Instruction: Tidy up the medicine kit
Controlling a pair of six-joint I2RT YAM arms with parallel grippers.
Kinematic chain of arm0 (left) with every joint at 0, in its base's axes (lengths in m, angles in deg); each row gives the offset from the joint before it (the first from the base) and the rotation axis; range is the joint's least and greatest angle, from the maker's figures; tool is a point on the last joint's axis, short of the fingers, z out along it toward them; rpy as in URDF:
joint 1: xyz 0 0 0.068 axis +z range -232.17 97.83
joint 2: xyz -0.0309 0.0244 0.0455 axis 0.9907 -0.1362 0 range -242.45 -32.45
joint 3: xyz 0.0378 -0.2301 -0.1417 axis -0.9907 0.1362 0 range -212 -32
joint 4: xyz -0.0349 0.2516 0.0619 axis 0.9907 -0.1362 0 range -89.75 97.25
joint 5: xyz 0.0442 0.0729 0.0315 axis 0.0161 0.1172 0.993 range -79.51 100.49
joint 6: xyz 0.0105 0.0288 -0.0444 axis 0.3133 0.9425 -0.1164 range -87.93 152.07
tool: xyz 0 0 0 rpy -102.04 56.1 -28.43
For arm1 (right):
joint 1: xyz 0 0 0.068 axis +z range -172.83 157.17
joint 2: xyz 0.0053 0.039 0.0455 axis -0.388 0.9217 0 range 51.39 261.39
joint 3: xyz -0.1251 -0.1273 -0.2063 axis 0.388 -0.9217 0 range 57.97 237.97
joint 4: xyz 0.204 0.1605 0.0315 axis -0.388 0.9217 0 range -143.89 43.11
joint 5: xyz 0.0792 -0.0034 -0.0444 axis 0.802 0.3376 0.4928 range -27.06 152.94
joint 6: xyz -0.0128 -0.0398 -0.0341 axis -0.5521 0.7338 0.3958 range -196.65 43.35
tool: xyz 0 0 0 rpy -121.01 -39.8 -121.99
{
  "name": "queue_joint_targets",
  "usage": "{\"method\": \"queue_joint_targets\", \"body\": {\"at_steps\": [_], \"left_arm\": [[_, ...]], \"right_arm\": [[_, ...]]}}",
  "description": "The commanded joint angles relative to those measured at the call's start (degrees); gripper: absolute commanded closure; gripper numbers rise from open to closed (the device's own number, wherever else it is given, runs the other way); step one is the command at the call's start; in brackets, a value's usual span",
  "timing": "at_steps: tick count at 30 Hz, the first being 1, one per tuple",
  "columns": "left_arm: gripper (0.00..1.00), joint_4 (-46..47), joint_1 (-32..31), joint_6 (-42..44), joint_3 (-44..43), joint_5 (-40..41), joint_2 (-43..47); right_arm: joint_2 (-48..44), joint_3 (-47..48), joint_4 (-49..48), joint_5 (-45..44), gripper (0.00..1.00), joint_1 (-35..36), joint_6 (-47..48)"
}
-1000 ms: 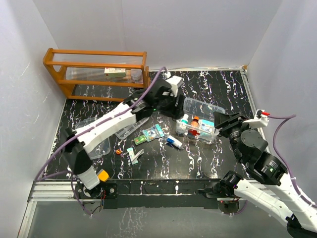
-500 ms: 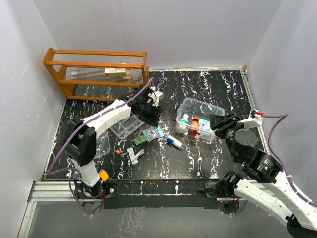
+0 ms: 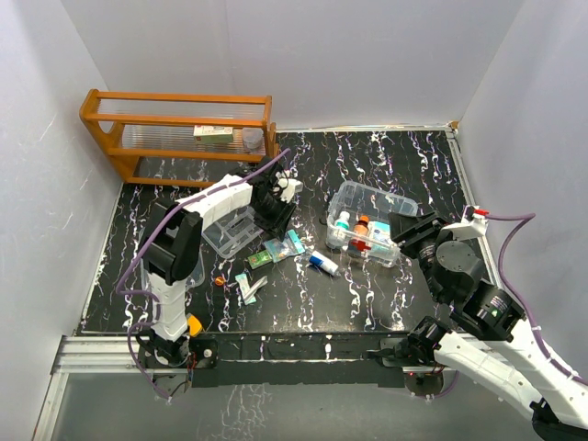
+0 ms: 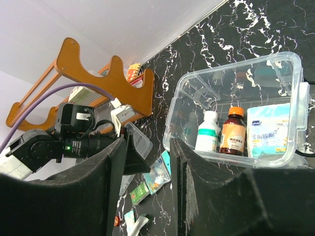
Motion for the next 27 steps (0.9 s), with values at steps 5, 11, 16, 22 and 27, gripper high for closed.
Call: {"method": "queue_joint_targets", "body": {"at_steps": [5,11,16,22,27], "left_arm": [[0.57,0.4,-1.0,1.6,2.0,2.2,1.6],[0.56,3.1,-1.2,1.3,4.3,3.3,1.4],[0.65,3.3,-1.5,-0.2,5.0,2.9,1.4],[0.69,4.6,-1.8,-4.4,8.0,-2.6,4.2],[0.63,5.3,-1.9,-6.6,8.0,-1.7,7.2]], "right_arm": [[-0.5,-0.6,-1.7,-0.6,0.60,0.2,-1.1],[0.0,-0.7,-1.8,-0.1,0.60,0.2,-1.3],[-0.1,-0.8,-1.8,0.0,0.60,0.2,-1.5],[0.0,-0.8,-1.8,-0.1,0.60,0.1,-1.3],[0.1,-0.7,-1.7,-0.2,0.60,0.2,-0.9]]}}
